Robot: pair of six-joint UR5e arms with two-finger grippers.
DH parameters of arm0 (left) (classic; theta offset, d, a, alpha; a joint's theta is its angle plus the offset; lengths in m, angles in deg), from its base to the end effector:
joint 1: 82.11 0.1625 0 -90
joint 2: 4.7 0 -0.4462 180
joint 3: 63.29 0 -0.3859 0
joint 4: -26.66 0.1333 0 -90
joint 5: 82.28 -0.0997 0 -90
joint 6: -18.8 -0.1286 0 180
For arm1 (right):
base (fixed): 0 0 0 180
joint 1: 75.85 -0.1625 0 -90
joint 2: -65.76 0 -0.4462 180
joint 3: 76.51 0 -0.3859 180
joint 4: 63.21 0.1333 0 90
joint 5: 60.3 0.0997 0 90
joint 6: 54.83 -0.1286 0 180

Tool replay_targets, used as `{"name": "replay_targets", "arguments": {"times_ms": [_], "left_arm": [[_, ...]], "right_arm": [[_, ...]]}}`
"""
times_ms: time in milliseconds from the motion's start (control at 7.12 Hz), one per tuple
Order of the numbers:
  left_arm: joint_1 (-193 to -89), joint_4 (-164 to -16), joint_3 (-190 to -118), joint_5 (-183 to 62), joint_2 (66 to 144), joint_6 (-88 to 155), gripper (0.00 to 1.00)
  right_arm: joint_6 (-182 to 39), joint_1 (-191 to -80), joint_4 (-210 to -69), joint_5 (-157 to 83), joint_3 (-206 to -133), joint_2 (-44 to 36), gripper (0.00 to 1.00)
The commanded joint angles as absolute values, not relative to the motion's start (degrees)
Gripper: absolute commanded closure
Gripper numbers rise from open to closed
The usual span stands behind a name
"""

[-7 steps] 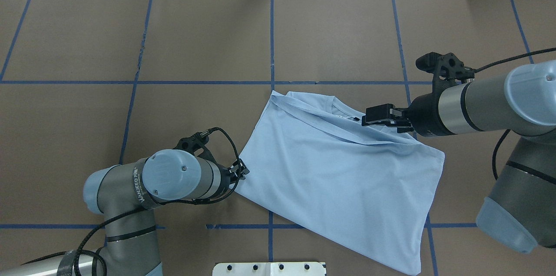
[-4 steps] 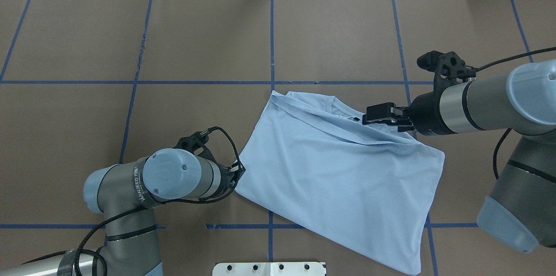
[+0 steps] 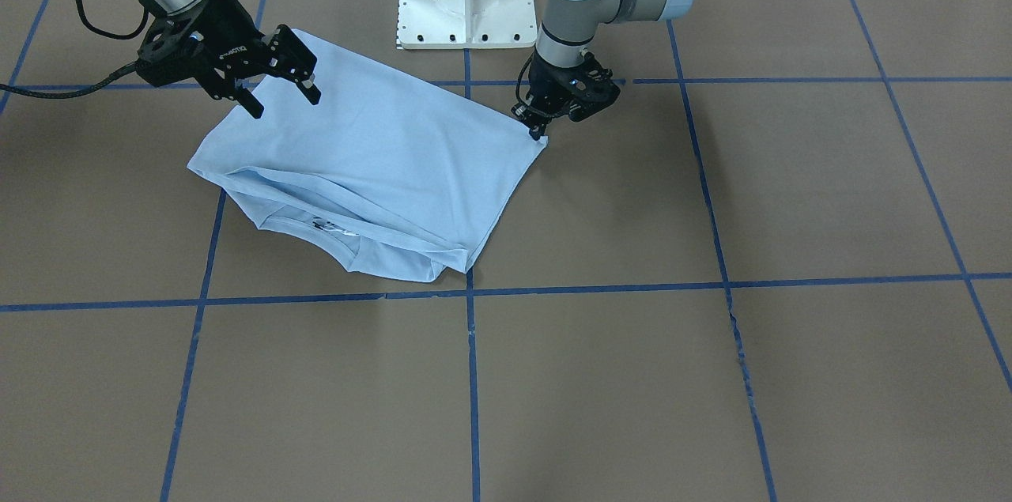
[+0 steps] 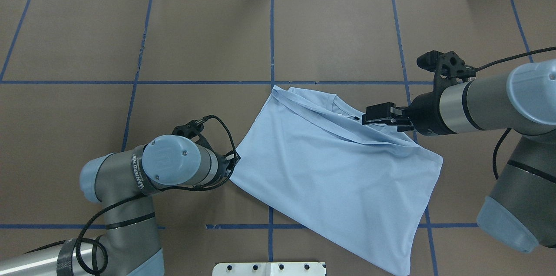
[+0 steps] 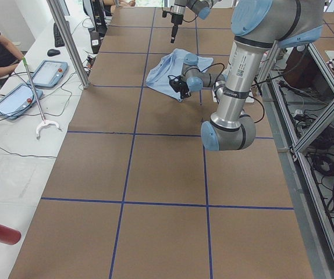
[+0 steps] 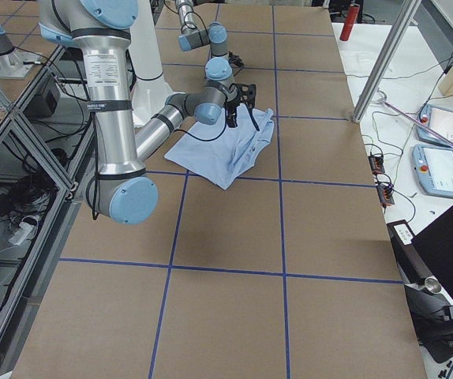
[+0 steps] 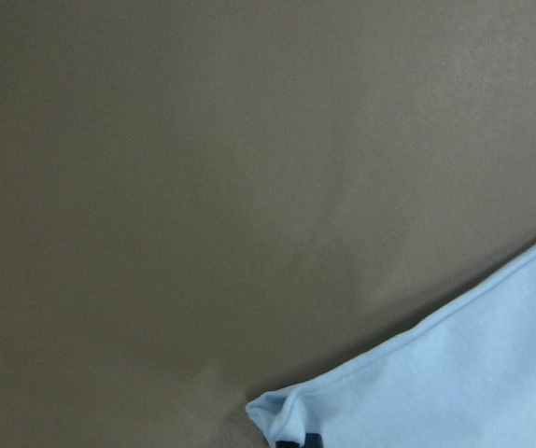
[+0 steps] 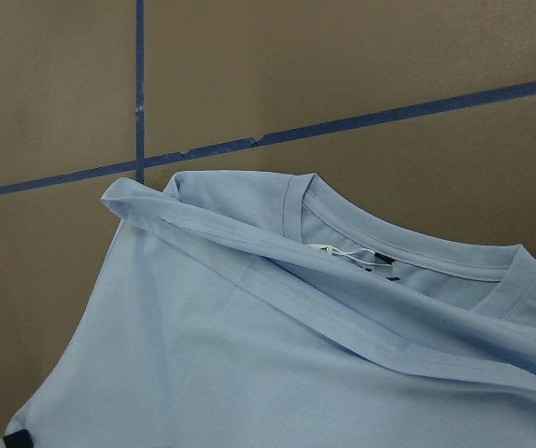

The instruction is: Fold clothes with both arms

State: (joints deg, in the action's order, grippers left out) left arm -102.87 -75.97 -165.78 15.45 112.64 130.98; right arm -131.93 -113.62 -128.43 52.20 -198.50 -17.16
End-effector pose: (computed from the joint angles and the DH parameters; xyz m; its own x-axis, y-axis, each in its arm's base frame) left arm 0.5789 -0.3435 0.3103 0.4326 -0.5641 -0.7033 0.4480 0.8115 -0.3752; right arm -0.3478 -0.3759 0.3249 0.4053 0.0531 0.9126 -0.2091 0.9772 0.0360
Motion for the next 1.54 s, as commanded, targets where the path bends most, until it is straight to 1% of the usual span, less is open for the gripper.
{"name": "replay_targets", "arguments": {"times_ms": [0,421,561,702,982,1123,1263,1404], "left_arm": [[-108.7,-75.4,-164.9,15.5,113.6,126.7,1.0],[-118.5,-77.4,-152.5,15.5,120.3,116.9,1.0],[-121.4,-79.8,-145.8,15.5,124.5,113.8,1.0],[-123.5,-85.9,-138.2,15.4,128.2,111.5,1.0],[-124.4,-99.6,-123.7,11.3,135.1,106.8,1.0],[-124.4,-104.8,-119.4,9.7,137.1,106.7,1.0],[-124.4,-108.8,-117.5,7.7,137.2,106.6,1.0],[-124.4,-109.5,-117.2,7.5,137.2,106.4,0.68]], "right_arm": [[-132.1,-113.6,-128.4,52.3,-198.5,-17.1,0.0],[-132.6,-113.7,-128.4,52.2,-198.4,-17.1,0.0],[-132.6,-113.7,-128.4,52.1,-198.2,-17.3,0.0],[-132.6,-113.7,-128.4,52.1,-198.2,-17.4,0.0],[-132.7,-113.7,-128.4,52.1,-198.1,-17.6,0.0],[-132.7,-113.7,-128.5,52.1,-198.1,-17.6,0.0],[-132.7,-113.6,-128.5,52.0,-198.0,-17.6,0.0],[-132.7,-113.6,-128.5,51.8,-197.8,-17.6,0.0]]}}
